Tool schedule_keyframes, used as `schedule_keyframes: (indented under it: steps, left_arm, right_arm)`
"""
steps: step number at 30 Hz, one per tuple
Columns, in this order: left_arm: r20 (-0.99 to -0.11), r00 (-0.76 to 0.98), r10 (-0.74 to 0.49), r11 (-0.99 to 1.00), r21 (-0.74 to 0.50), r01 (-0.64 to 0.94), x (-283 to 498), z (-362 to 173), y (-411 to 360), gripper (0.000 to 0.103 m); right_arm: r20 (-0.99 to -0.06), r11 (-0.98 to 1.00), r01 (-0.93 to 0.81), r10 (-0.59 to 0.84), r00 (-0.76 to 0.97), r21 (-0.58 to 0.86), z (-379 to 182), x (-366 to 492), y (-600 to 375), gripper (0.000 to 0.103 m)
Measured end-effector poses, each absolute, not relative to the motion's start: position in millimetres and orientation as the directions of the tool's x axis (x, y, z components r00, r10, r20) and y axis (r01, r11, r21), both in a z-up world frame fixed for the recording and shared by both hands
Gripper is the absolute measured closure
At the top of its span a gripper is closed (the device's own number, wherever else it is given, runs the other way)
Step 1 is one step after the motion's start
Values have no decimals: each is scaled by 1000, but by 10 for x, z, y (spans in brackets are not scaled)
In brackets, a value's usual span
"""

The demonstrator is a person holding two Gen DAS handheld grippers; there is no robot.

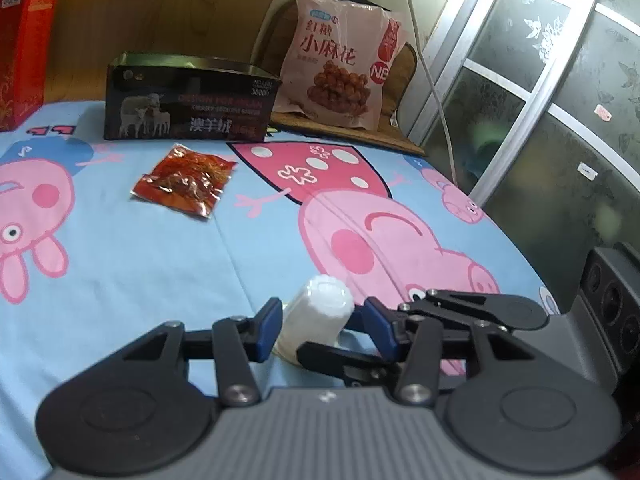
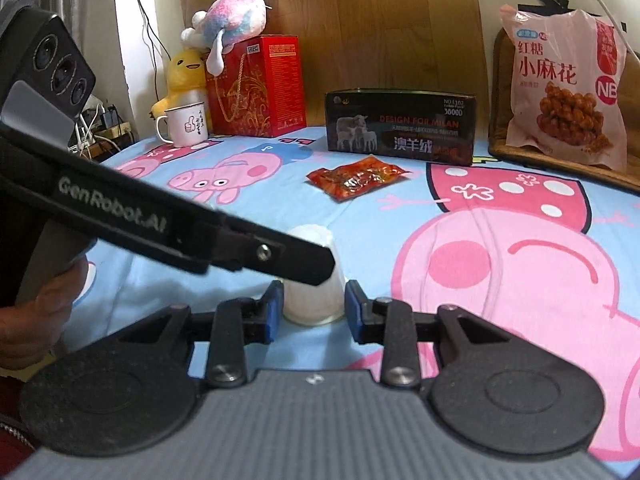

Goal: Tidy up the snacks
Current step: 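Reach the left tool to the small white cup and grasp it, then drop the white cup into the tin box, opening the left tool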

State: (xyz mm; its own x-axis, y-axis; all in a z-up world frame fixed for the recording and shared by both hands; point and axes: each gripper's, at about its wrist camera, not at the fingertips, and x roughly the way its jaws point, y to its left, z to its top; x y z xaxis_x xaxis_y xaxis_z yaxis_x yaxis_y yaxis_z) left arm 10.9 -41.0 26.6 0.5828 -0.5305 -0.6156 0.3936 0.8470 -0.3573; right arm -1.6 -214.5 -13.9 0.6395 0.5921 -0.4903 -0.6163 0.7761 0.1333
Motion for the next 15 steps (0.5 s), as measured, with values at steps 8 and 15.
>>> schedule_keyframes:
  steps: [8, 15]
  left_arm:
    - [-587, 606, -537, 843, -348, 410, 187, 413, -391, 64]
    - [-535, 658, -529, 848, -367, 384, 691, 745, -246, 62]
  right_arm:
    - [-467, 785, -613, 577, 670, 90, -78, 23, -2118, 66]
    - [-396, 774, -629, 600, 695, 68, 143, 427, -2053, 67]
